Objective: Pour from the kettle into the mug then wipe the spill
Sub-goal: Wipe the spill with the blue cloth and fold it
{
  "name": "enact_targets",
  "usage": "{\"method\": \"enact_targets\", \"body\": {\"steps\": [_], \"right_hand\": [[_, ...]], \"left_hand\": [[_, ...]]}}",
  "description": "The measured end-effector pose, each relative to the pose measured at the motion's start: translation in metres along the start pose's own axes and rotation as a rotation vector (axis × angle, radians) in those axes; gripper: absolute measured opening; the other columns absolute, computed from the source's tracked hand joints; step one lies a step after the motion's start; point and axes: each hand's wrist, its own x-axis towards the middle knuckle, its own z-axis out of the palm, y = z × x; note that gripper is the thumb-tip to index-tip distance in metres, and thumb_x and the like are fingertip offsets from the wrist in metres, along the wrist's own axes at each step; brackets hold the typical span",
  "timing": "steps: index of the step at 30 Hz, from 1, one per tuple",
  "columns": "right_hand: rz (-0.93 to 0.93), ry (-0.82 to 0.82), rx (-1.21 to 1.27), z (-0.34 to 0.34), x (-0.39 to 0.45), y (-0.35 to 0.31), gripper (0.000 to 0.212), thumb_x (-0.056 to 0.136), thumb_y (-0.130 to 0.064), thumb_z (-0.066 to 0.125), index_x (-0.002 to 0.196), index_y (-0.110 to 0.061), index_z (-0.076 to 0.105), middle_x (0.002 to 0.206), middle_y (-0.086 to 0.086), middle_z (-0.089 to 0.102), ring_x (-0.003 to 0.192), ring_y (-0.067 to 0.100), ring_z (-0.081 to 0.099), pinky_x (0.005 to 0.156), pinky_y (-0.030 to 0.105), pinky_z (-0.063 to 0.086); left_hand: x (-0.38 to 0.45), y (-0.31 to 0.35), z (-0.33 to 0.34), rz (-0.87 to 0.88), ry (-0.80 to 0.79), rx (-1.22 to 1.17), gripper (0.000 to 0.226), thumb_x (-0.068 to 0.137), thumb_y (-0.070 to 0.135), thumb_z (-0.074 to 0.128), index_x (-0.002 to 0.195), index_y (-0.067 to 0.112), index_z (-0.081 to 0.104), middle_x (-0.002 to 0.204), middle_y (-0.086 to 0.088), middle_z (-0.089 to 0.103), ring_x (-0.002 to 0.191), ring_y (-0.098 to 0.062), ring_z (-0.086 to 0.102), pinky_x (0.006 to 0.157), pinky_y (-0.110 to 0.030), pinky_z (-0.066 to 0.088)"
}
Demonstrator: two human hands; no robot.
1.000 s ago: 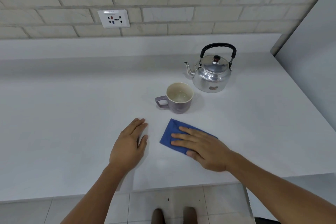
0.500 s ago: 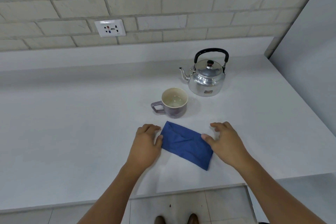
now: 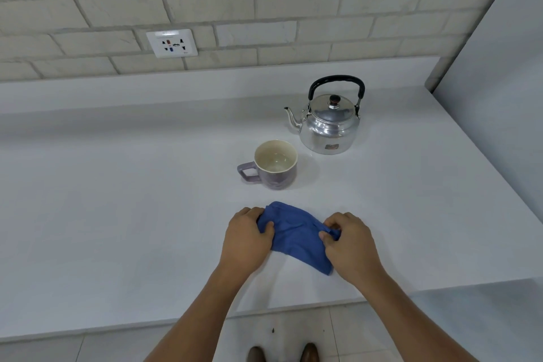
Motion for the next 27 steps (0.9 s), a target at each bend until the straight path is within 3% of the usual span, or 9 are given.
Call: {"method": "enact_targets", "body": {"steps": [4,9,11,17,21,27], "right_hand": [[0.061,-0.005,0.191,-0.005,0.007,-0.006,0.016,0.087,-0.008,0.072,0.078,-0.020,0.067,0.071,-0.008,0.066,0.066,-0.001,0.061,0.059,0.008,0.045],[0.026,-0.019,0.293,-0.001,0.021,-0.036,0.009,0.085,-0.016,0.077,0.083,-0.023,0.072,0.076,-0.011,0.070,0.072,-0.007,0.062,0.063,0.006,0.046],[-0.002,-0.029,0.298,0.006,0.028,-0.053,0.006,0.084,-0.019,0.078,0.085,-0.024,0.074,0.078,-0.012,0.072,0.076,-0.006,0.063,0.064,0.005,0.046],[-0.060,-0.100,0.329,0.043,0.043,-0.101,0.007,0.083,-0.023,0.079,0.087,-0.027,0.076,0.079,-0.015,0.072,0.072,-0.003,0.066,0.062,0.004,0.044],[-0.100,-0.180,0.359,0.077,0.053,-0.133,0.006,0.084,-0.019,0.079,0.090,-0.018,0.076,0.084,-0.007,0.074,0.078,0.007,0.068,0.067,0.011,0.048],[-0.088,-0.221,0.381,0.122,0.065,-0.158,0.007,0.085,-0.015,0.077,0.091,-0.019,0.077,0.081,-0.011,0.072,0.077,0.004,0.068,0.071,0.017,0.052]], "left_hand": [[-0.004,-0.005,-0.011,-0.006,0.057,-0.125,0.021,0.093,0.013,0.067,0.112,0.017,0.073,0.101,0.004,0.071,0.085,-0.007,0.064,0.071,-0.004,0.042],[-0.006,-0.021,-0.041,-0.055,0.156,-0.257,0.023,0.093,0.015,0.071,0.106,0.034,0.070,0.097,0.019,0.070,0.076,0.005,0.065,0.066,-0.001,0.047],[-0.006,-0.031,-0.057,-0.081,0.208,-0.272,0.021,0.092,0.015,0.072,0.106,0.031,0.072,0.097,0.019,0.071,0.077,0.011,0.063,0.064,-0.001,0.045],[-0.006,-0.069,-0.102,-0.175,0.316,-0.243,0.021,0.091,0.019,0.075,0.112,0.022,0.074,0.099,0.010,0.076,0.076,-0.002,0.065,0.059,-0.004,0.046],[-0.003,-0.096,-0.134,-0.228,0.351,-0.191,0.022,0.091,0.022,0.075,0.113,0.021,0.074,0.094,0.013,0.073,0.076,0.000,0.065,0.060,-0.008,0.042],[0.008,-0.133,-0.178,-0.290,0.373,-0.127,0.022,0.090,0.024,0.076,0.112,0.020,0.074,0.091,0.011,0.070,0.075,-0.001,0.064,0.062,-0.014,0.043]]}}
